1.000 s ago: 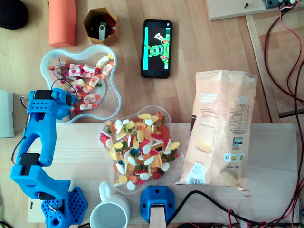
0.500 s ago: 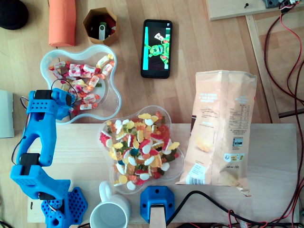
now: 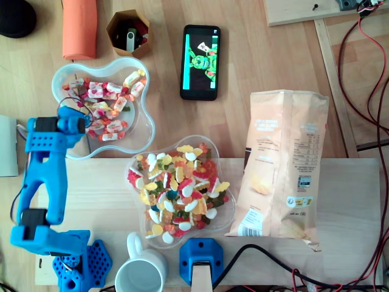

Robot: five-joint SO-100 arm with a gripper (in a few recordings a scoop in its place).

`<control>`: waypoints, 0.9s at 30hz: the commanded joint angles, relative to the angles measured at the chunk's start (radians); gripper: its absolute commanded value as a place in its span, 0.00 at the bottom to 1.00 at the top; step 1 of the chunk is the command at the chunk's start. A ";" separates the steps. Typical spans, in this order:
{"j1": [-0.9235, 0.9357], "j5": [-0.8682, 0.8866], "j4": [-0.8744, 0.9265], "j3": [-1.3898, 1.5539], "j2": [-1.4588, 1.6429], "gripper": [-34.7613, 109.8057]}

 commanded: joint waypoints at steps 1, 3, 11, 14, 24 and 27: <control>-0.005 0.011 0.005 -0.057 0.156 0.21; -0.005 0.012 0.005 -0.058 0.209 0.21; -0.005 0.011 0.015 -0.051 0.414 0.21; -0.005 0.012 0.106 -0.051 0.511 0.21; -0.003 -0.009 0.486 -0.014 0.876 0.22; -0.005 -0.014 0.477 0.098 1.019 0.22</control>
